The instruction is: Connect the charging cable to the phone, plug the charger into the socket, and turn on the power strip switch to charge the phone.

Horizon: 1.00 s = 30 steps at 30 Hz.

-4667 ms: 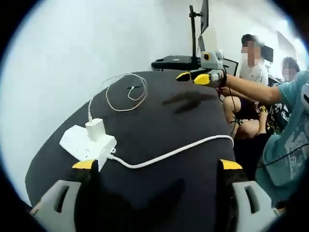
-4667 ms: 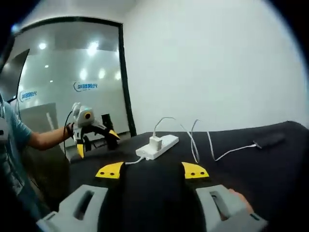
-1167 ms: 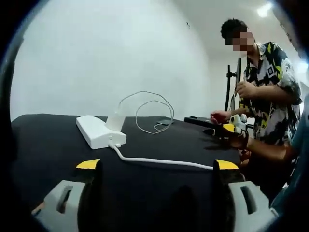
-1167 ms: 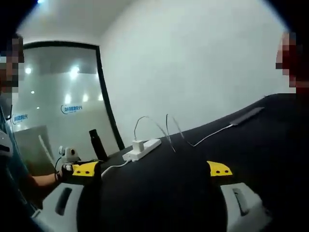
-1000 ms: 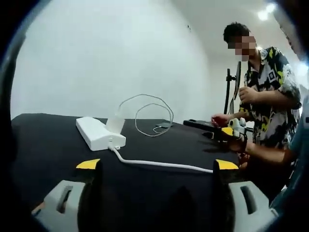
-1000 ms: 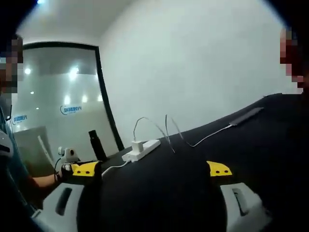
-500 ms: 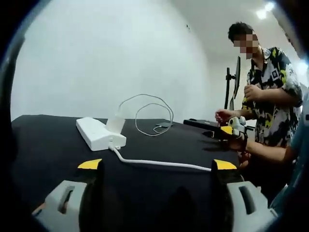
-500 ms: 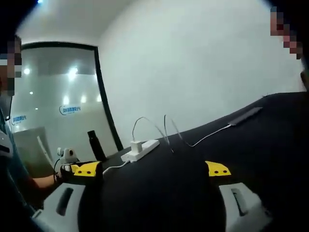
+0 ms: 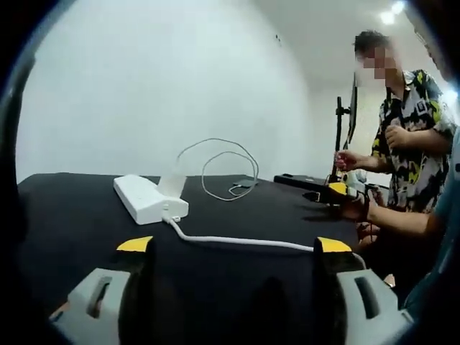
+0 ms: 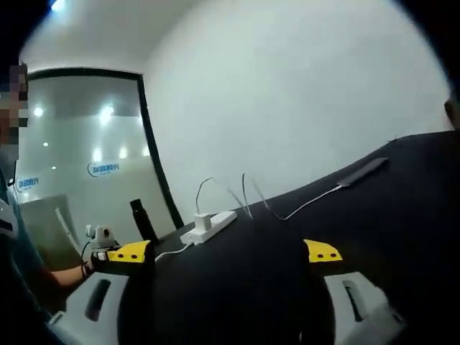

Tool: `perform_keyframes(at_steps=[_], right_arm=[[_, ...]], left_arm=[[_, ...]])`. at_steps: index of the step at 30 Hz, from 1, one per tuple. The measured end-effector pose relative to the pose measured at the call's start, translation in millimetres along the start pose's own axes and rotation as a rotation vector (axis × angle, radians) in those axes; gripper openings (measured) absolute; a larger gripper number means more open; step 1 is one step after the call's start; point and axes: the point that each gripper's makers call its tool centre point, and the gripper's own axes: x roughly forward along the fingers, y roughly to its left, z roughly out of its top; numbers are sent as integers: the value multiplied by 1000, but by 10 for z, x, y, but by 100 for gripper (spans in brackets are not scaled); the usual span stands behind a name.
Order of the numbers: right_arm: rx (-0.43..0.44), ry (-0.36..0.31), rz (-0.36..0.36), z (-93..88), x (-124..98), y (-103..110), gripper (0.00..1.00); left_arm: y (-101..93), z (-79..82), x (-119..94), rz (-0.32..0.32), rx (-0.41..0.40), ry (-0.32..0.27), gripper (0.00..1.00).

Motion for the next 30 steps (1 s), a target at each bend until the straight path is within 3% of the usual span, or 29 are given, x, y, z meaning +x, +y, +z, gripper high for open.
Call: perform_keyframes(at_steps=[8, 30], right_arm=[[-11, 8, -14, -16, 8, -18, 79], [-10, -1, -19, 16, -3, -94, 76]], left_arm=[[9, 80, -24, -8, -44, -39, 85], [30, 0, -5, 11, -12, 3, 83]])
